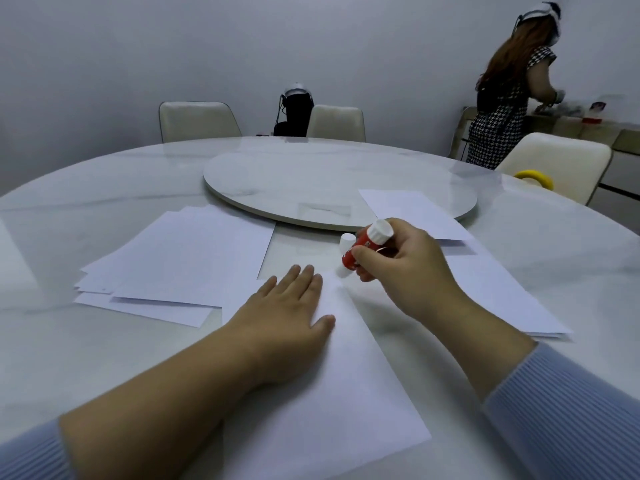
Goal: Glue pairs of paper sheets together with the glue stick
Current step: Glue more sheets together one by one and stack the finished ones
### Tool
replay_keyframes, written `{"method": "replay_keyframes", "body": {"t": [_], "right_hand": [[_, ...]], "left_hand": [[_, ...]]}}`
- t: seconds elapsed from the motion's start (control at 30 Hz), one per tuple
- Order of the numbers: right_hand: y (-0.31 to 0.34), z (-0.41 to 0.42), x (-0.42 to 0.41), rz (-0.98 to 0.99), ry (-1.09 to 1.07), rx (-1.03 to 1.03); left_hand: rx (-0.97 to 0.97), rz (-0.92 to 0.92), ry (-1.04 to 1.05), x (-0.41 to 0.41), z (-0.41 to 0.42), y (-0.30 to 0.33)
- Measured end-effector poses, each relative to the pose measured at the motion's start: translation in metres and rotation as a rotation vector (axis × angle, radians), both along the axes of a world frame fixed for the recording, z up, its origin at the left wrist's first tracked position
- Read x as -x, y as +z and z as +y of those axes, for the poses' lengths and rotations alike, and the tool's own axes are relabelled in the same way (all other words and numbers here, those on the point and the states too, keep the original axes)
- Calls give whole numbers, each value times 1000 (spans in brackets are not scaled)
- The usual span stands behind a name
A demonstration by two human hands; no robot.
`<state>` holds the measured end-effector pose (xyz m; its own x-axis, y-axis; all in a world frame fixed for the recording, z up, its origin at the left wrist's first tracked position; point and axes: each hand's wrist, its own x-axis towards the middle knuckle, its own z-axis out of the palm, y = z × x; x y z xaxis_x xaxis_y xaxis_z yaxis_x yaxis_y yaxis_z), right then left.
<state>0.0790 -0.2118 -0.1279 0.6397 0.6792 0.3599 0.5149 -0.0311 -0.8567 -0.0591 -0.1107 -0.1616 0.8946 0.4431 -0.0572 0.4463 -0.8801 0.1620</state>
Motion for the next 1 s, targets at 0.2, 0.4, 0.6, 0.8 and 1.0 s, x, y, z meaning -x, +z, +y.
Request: {"method": "replay_keyframes", "body": {"t": [0.2, 0.4, 0.6, 0.8, 1.0], "right_hand": [[-10, 11, 1, -65, 48, 84], [0, -17, 11, -139, 80, 175], [6, -77, 42, -213, 154, 228], [2, -104, 49, -79, 191, 154], [-5, -107, 18, 547, -56, -463]], "left_hand": [[-15, 0, -10, -1, 1, -4], [-9, 24, -11, -2, 2, -3], [-2, 34, 7, -2, 1, -3], [-7, 25, 4, 0, -2, -4], [2, 88, -298, 2, -1, 15]]}}
